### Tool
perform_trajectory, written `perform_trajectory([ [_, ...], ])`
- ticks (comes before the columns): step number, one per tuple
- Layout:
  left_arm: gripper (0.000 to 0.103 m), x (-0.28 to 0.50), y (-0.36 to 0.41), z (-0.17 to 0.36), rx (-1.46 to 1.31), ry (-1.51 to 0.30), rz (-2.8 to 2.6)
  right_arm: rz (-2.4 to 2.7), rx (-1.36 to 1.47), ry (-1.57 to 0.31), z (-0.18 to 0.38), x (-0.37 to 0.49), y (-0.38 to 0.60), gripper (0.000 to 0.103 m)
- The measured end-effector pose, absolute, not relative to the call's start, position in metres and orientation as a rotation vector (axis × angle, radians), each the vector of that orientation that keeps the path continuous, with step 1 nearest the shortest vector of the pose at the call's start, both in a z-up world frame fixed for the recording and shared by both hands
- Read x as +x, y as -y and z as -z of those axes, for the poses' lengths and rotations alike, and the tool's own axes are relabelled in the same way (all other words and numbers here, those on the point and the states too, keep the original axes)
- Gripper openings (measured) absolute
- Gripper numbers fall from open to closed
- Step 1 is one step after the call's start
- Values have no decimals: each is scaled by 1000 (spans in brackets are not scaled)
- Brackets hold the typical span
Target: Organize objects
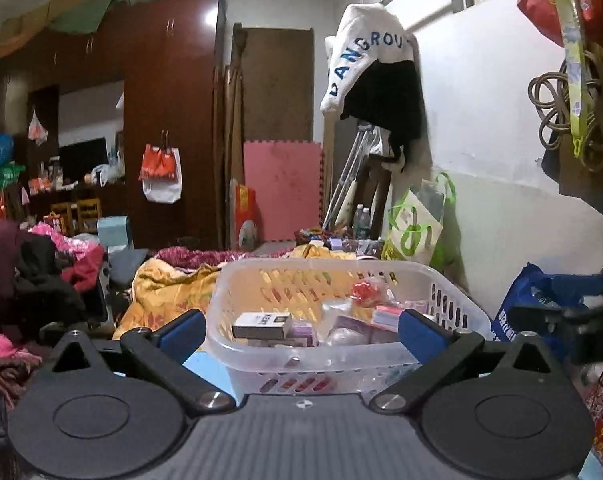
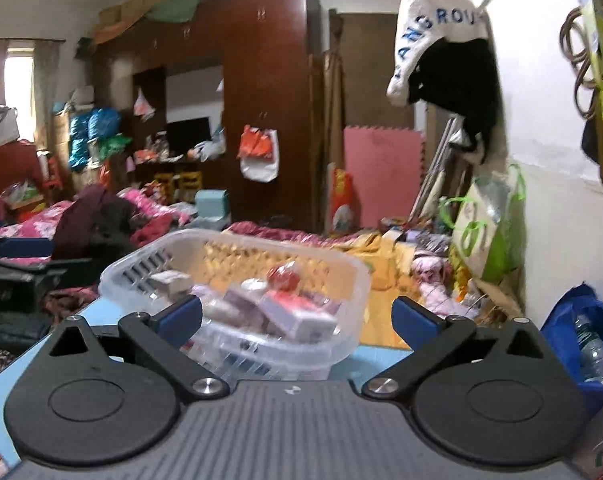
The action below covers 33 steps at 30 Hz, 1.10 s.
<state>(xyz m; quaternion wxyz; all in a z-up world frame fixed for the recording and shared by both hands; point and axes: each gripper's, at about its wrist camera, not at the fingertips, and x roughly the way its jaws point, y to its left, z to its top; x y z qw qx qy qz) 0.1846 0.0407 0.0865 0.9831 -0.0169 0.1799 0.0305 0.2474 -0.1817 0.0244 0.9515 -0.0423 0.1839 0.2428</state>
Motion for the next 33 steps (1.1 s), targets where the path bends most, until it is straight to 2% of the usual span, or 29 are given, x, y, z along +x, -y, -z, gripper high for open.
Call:
perform_trajectory([
  [33,103,187,-23,-65,7,-455,-37,-477,-52,-402,-5,251,193,103],
])
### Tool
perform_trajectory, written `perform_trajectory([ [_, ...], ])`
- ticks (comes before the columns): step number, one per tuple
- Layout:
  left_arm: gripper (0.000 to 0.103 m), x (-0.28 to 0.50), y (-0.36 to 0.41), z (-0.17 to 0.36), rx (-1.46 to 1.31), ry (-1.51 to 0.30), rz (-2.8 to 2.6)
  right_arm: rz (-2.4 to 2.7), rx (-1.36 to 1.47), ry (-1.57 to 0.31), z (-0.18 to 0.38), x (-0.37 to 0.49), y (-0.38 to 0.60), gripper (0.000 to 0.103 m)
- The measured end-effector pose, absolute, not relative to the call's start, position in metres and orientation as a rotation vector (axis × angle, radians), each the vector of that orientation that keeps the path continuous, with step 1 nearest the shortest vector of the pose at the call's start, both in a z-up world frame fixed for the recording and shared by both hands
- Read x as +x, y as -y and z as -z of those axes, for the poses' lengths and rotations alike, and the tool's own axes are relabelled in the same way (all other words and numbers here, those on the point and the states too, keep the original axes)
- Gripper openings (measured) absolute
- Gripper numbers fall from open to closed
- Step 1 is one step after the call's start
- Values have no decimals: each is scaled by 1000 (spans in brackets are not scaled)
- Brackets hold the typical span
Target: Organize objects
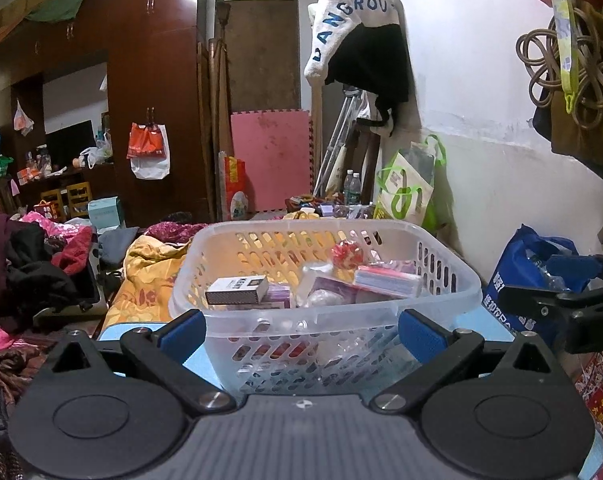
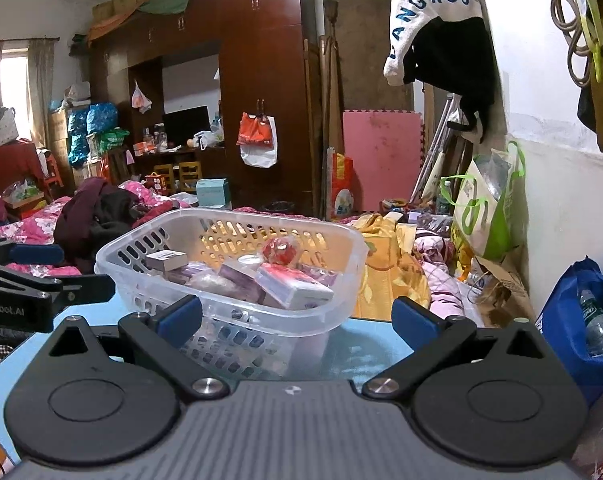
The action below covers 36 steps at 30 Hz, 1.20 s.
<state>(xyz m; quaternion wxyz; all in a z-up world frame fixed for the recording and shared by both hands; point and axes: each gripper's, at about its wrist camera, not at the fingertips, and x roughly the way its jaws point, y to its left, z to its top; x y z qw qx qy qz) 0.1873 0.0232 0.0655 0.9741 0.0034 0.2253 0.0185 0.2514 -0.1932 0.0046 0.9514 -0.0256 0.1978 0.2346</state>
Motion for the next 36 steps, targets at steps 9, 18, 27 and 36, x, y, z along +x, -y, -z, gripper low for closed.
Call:
perform_trajectory([
  [9,103,188,-20,-61,13,-457,-38,-471,-44,-418,0,255,196,103],
  [18,103,187,-18,-59,19,-453,-37,-470,-35,-407,-1,252,200,103],
  [27,103,187,-17,-59,22,-455,-34,-462,-38,-413,2,253,201,103],
  [36,103,188,-16,-57,18,-459,-34,-465,-39,-415,4,254,200,103],
])
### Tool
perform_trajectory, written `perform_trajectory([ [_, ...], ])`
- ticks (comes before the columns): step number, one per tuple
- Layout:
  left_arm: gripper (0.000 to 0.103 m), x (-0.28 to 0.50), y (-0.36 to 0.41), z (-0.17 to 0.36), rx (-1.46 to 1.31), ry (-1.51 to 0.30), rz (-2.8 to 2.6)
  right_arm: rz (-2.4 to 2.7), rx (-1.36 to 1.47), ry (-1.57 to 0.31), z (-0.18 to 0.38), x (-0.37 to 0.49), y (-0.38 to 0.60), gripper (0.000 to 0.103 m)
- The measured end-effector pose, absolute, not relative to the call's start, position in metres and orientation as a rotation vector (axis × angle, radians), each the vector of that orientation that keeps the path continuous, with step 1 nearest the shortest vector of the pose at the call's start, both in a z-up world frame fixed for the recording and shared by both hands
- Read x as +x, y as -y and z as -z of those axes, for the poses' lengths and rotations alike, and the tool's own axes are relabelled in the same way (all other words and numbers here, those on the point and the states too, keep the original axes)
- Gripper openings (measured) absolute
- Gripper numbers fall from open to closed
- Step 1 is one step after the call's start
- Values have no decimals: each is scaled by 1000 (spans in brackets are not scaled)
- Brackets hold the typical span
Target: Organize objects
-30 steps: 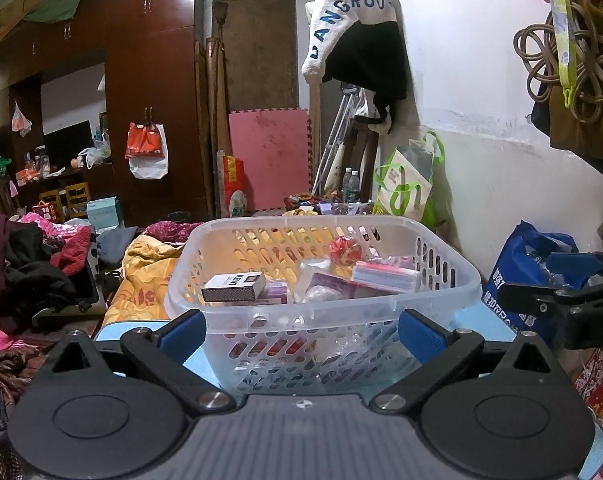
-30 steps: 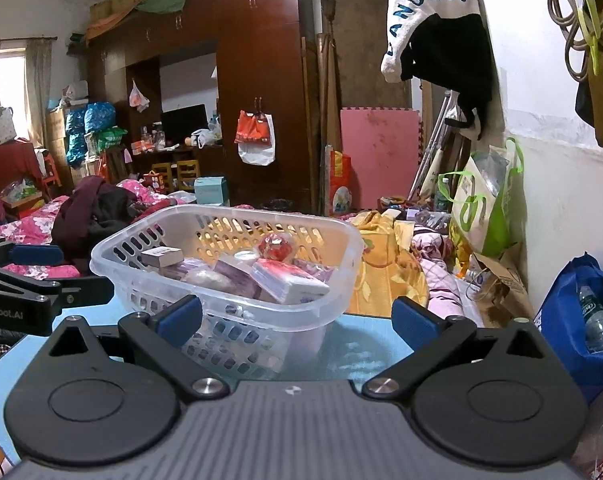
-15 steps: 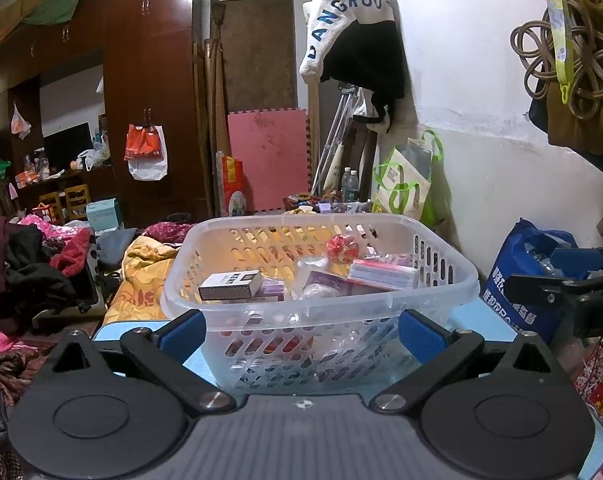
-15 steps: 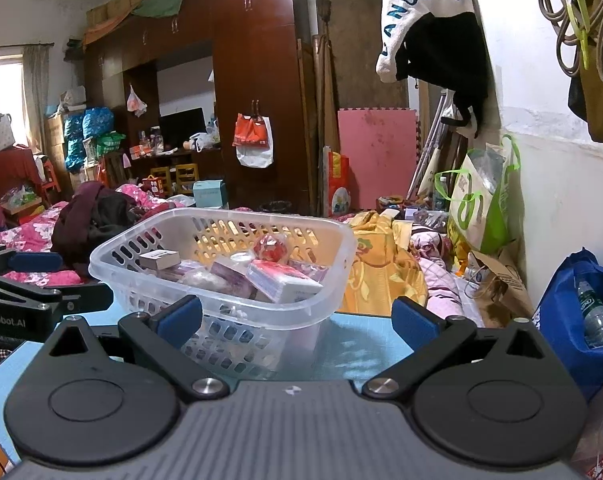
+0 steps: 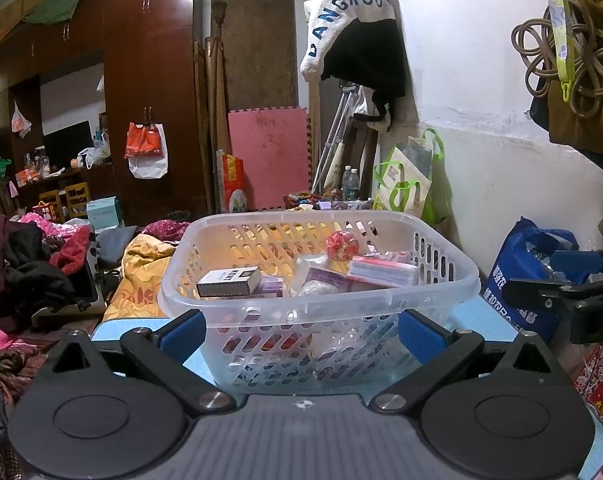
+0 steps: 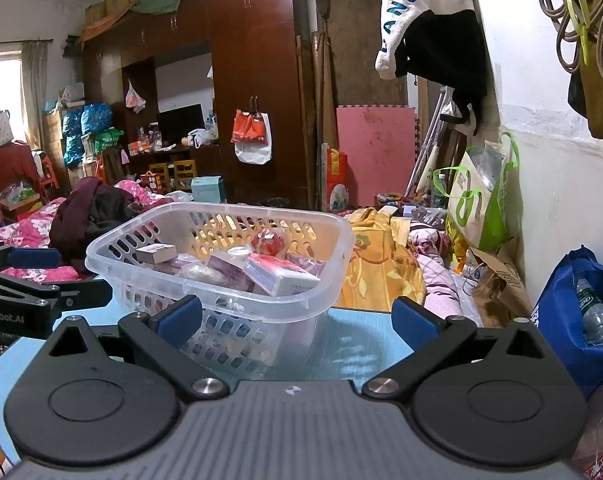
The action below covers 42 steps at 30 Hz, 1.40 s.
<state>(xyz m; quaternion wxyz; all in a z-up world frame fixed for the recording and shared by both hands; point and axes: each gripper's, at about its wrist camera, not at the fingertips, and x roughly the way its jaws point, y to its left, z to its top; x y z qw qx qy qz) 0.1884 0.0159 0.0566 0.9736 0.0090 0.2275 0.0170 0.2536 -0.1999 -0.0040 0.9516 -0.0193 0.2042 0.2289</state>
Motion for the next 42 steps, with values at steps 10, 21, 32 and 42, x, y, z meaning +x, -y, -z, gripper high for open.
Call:
perform_trajectory([
  [10,103,188,-14,-56,16,-458,-31,-461,-42,-419,9,252,199,103],
  [21,103,191,-8,-57,18,-459,-23,-462,-46,-419,9,253,200,103],
  [32,103,197,-4,-59,27,-472,-11,-457,-49,-430,14,253,202,103],
  [42,103,201,-7,-55,15,-482,-5,-454,-44,-434,15,254,204,103],
])
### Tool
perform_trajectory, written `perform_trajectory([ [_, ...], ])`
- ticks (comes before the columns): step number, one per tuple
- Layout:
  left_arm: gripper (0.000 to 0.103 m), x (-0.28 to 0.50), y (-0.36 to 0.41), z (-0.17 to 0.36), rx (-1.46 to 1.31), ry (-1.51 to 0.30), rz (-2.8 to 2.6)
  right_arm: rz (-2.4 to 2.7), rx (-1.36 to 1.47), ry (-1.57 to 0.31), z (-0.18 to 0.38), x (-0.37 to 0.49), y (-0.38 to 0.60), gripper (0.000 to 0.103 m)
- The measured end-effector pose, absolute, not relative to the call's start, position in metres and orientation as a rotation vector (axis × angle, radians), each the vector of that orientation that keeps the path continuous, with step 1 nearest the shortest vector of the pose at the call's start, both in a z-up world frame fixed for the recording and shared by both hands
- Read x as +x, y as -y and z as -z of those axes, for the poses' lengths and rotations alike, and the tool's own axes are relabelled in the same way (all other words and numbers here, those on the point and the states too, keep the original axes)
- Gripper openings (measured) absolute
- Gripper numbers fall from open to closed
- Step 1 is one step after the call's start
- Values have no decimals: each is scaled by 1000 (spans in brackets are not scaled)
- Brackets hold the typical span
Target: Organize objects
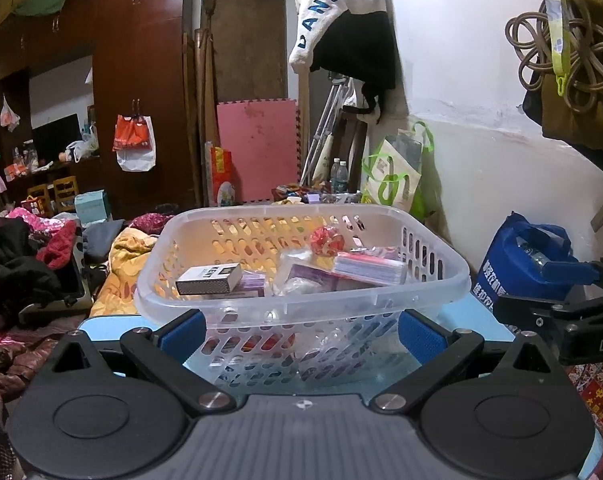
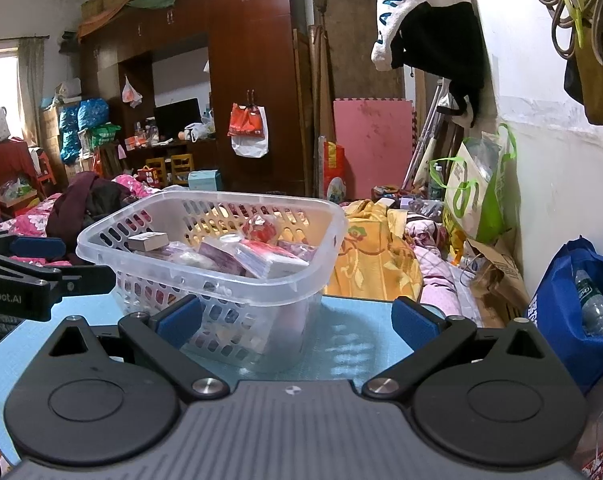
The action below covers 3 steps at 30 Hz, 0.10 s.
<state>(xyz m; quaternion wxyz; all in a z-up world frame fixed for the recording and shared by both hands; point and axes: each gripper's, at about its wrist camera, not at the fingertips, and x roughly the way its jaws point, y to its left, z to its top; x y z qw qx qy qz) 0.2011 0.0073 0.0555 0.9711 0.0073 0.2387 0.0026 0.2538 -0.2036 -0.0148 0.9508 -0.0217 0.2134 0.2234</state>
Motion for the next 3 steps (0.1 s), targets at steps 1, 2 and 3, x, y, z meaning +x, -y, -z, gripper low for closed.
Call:
perform_trajectory([
  [1,103,201,-6,-55,19,-478,-7,-454,-45,-434,15,254,204,103],
  [2,103,201,-5,-55,23,-475,-7,-453,-45,-435,15,254,204,103],
  [3,103,201,-4,-55,25,-473,-6,-453,-45,-436,16,255,204,103],
])
